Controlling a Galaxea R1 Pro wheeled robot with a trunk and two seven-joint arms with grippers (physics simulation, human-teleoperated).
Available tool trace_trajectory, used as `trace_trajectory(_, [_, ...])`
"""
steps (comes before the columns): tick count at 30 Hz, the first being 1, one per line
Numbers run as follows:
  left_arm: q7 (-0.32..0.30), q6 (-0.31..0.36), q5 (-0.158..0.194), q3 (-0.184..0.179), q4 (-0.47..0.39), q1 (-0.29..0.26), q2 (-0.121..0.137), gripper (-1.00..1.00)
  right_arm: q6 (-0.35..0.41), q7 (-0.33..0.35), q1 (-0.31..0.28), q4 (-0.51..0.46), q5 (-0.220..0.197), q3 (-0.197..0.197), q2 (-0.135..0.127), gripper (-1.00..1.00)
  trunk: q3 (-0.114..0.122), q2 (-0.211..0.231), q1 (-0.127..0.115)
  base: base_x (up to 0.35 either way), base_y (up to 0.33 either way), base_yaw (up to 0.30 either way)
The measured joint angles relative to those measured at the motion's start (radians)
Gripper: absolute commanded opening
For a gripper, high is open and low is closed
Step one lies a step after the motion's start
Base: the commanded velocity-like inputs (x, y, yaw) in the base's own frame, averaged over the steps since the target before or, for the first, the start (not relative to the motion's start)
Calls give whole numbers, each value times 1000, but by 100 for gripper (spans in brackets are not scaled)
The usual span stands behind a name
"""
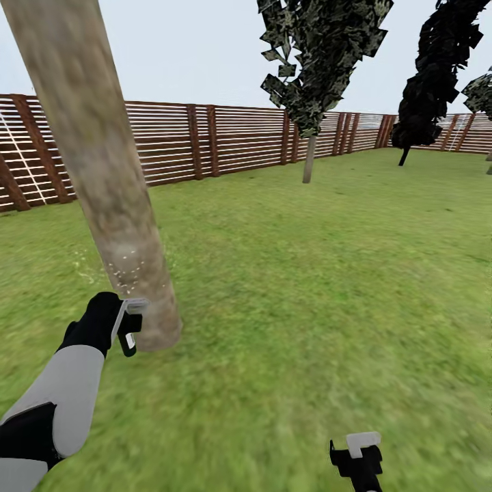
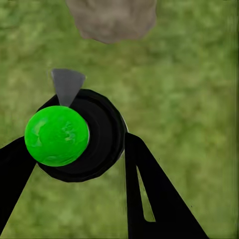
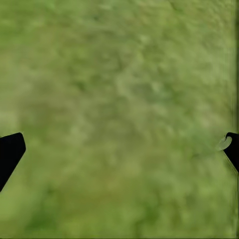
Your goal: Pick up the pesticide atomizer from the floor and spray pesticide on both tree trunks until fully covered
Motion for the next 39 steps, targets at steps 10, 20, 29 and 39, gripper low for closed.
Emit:
trace_trajectory(10, [2,0,1,-2,0,0,2,-100,0,0,0,0,0,0,1,100,0,0,0,143,-271,36])
trace_trajectory(20, [1,0,-2,7,-4,2,32,-100,0,0,0,0,0,0,2,100,0,0,0,156,-263,272])
trace_trajectory(29, [3,-2,-11,9,2,4,27,-100,0,0,0,0,0,0,2,100,0,0,0,165,-255,278])
trace_trajectory(39, [4,-25,7,4,25,16,-22,-100,0,1,0,0,0,0,2,100,0,0,0,169,-252,278])
